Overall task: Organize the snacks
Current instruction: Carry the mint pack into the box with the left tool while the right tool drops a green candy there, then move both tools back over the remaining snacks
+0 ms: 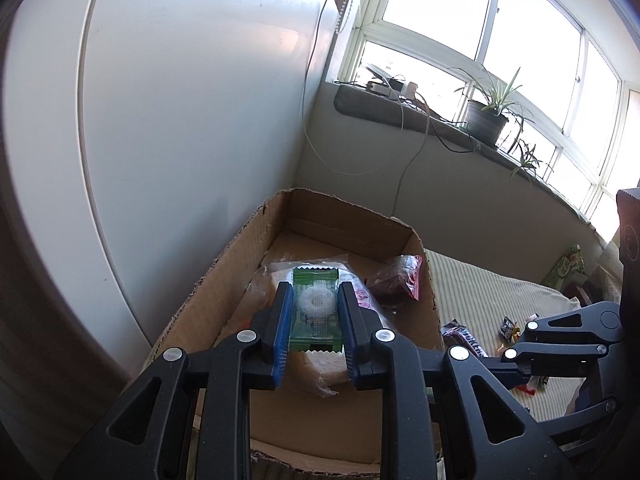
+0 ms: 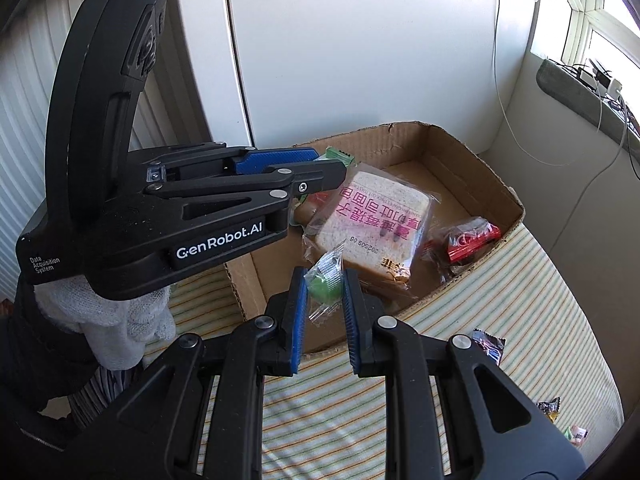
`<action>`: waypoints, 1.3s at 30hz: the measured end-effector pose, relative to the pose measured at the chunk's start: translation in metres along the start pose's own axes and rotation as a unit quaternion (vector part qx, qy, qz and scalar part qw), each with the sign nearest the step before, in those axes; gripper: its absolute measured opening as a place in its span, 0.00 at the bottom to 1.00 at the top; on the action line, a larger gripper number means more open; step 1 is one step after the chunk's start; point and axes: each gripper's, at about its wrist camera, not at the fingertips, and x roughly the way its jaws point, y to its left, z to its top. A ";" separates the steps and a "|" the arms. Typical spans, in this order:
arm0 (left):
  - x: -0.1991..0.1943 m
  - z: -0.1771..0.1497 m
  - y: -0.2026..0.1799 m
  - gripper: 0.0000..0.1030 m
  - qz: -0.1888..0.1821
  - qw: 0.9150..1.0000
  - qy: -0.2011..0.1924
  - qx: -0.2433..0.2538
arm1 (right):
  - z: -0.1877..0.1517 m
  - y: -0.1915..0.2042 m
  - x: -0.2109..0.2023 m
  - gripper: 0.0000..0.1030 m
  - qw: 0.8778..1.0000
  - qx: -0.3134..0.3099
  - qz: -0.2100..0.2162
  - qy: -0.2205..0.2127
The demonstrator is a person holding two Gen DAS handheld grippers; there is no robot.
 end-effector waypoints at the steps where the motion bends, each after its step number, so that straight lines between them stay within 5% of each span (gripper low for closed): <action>1: 0.000 0.000 0.000 0.21 0.001 1.000 -0.001 0.000 | 0.000 0.001 0.001 0.17 1.000 -0.002 -0.001 0.001; 4: -0.001 0.000 -0.001 0.21 0.003 1.000 -0.003 0.000 | 0.000 0.002 0.001 0.17 1.000 -0.004 -0.003 0.000; 7: -0.002 0.000 -0.001 0.36 0.008 1.000 -0.005 0.000 | 0.000 0.003 0.000 0.19 1.000 -0.005 -0.006 -0.001; 11: -0.003 0.000 -0.001 0.43 0.013 1.000 -0.008 -0.001 | 0.000 0.004 -0.004 0.47 1.000 -0.008 -0.011 -0.008; 16: -0.003 0.000 -0.001 0.52 0.016 1.000 -0.010 -0.002 | -0.002 0.006 -0.009 0.62 1.000 -0.014 -0.014 -0.013; 27: -0.004 0.003 -0.016 0.55 0.009 1.000 -0.014 0.009 | -0.018 -0.014 -0.025 0.63 1.000 0.011 -0.027 -0.013; 39: -0.007 -0.001 -0.051 0.55 -0.016 0.999 -0.015 0.046 | -0.050 -0.088 -0.078 0.63 0.990 0.117 -0.072 -0.040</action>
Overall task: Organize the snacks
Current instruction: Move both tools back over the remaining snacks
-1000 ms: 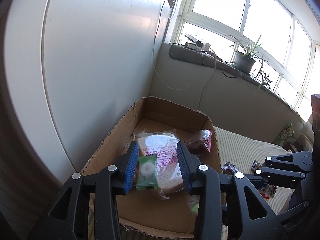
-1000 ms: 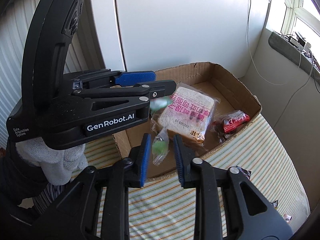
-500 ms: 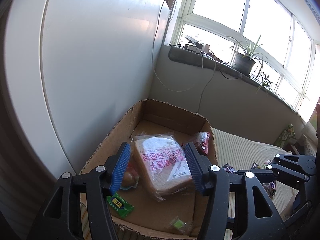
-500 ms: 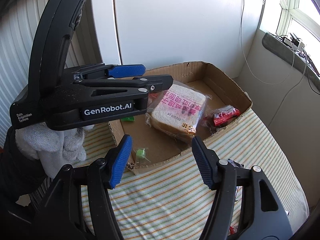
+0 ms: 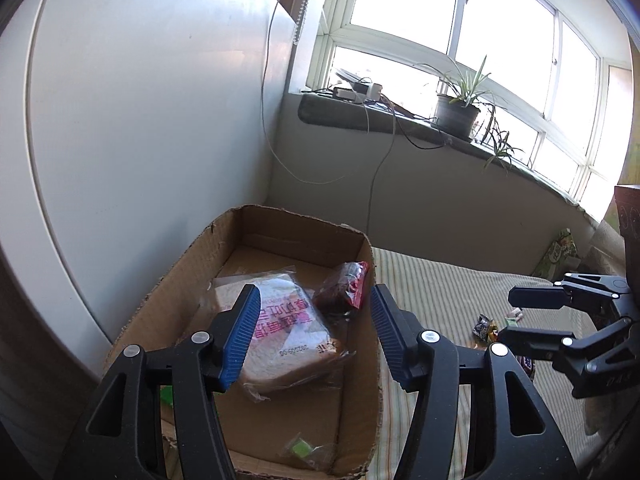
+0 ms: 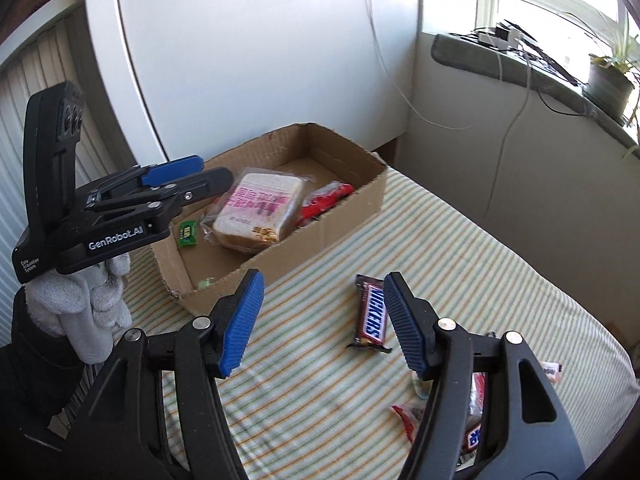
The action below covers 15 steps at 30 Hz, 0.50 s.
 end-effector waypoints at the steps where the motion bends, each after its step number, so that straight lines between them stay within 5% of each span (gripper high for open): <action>1: 0.000 0.000 -0.004 0.55 -0.003 1.000 0.000 0.004 | -0.002 -0.008 -0.004 0.63 1.000 0.011 -0.006 -0.002; 15: 0.013 -0.014 -0.069 0.55 -0.062 0.995 0.029 0.066 | -0.056 -0.107 -0.039 0.63 0.989 0.126 -0.081 0.013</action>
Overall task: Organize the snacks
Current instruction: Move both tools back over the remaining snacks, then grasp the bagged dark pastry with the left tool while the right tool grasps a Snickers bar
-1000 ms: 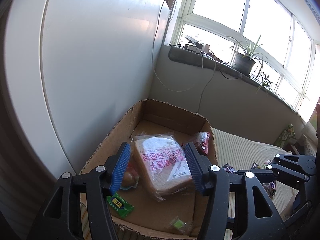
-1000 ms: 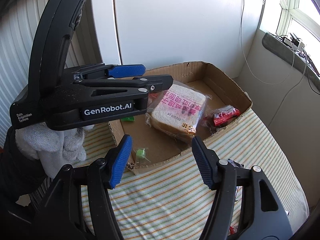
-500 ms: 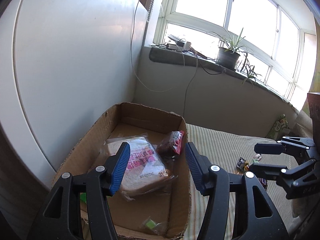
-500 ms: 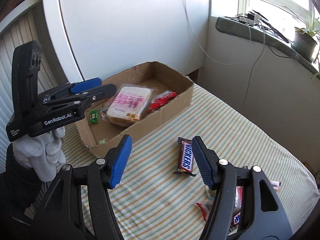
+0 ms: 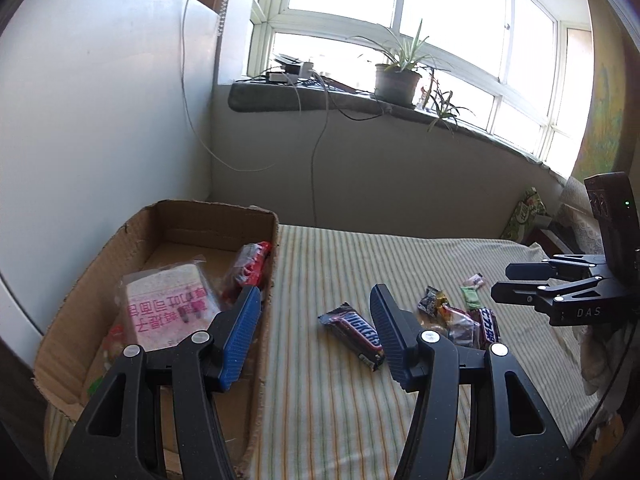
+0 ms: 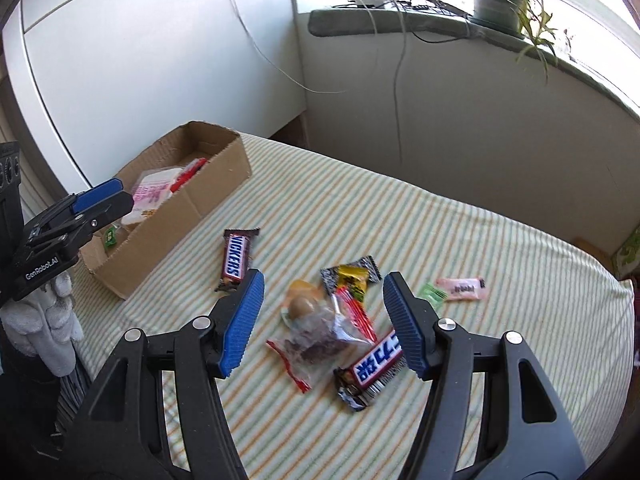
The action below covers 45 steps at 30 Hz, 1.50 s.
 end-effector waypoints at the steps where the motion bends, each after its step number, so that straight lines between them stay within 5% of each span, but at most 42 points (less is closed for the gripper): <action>1: 0.002 -0.001 -0.005 0.55 -0.005 1.000 0.004 0.005 | -0.004 -0.007 0.001 0.63 1.000 0.009 -0.005 0.004; 9: 0.026 -0.012 -0.052 0.55 -0.058 0.996 0.049 0.044 | -0.034 -0.050 0.010 0.63 0.996 0.079 -0.019 0.036; 19: 0.064 -0.028 -0.099 0.55 -0.118 0.983 0.116 0.078 | -0.045 -0.060 0.025 0.63 0.992 0.114 0.010 0.057; 25: 0.085 -0.034 -0.107 0.55 -0.134 0.976 0.152 0.075 | -0.042 -0.055 0.031 0.54 0.991 0.114 0.023 0.065; 45: 0.096 -0.038 -0.137 0.34 -0.152 0.971 0.155 0.104 | -0.052 -0.063 0.046 0.35 0.986 0.131 0.047 0.095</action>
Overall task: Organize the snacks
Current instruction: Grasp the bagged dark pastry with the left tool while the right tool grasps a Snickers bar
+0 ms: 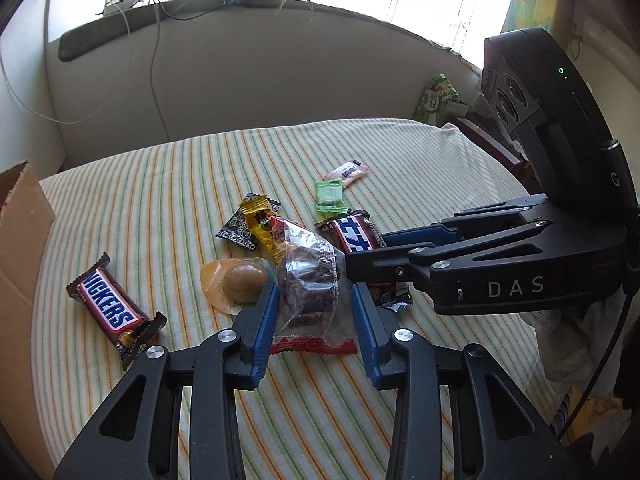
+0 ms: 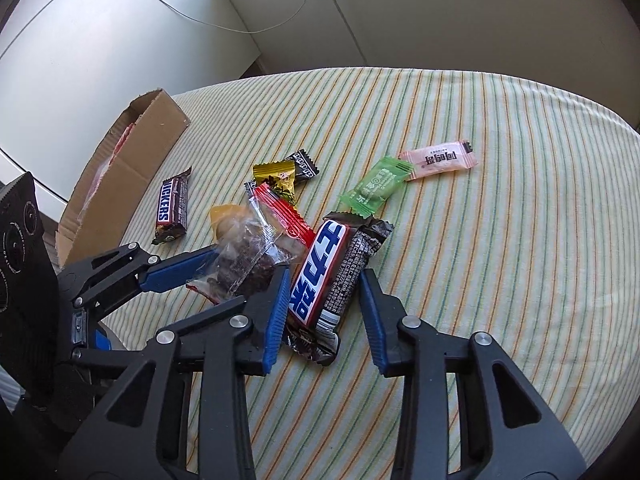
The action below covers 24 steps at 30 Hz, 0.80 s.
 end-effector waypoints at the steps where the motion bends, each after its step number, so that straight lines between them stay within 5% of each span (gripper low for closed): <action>1: 0.000 0.000 0.000 0.32 0.000 1.000 -0.002 -0.001 | 0.000 0.000 0.000 0.35 1.000 0.000 0.000 0.000; 5: -0.004 -0.001 0.002 0.30 -0.001 1.000 -0.005 -0.001 | -0.002 -0.002 -0.005 0.30 1.000 0.007 0.000 -0.004; 6: -0.007 -0.004 0.001 0.29 0.000 1.000 -0.006 -0.001 | -0.002 -0.003 -0.006 0.22 1.000 0.008 0.000 -0.005; 15: -0.012 -0.008 0.003 0.28 0.003 1.000 -0.009 0.001 | -0.001 0.000 -0.010 0.23 1.000 -0.003 -0.009 0.006; 19: -0.010 -0.008 0.003 0.28 0.008 1.000 -0.010 0.001 | 0.002 0.004 0.003 0.36 1.000 -0.009 -0.014 0.022; 24: -0.016 -0.010 0.007 0.28 0.008 1.000 -0.016 -0.003 | 0.003 0.009 0.002 0.27 1.000 -0.013 -0.014 0.020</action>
